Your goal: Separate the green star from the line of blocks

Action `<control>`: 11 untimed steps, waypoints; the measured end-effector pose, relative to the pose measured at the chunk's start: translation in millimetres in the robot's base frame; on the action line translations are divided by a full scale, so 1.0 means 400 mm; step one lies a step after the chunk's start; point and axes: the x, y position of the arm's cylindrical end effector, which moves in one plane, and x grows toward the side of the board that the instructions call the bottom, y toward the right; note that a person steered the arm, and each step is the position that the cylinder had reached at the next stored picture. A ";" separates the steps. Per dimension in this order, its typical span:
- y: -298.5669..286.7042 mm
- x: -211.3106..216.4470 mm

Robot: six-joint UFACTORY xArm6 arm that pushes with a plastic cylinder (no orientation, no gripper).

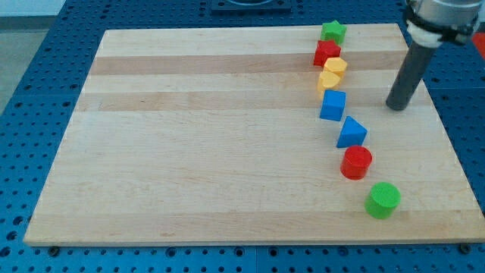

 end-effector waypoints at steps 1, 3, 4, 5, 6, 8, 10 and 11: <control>0.020 -0.136; 0.026 -0.294; 0.003 -0.354; -0.020 -0.404; -0.031 -0.404; -0.164 -0.400; -0.249 -0.399; -0.330 -0.399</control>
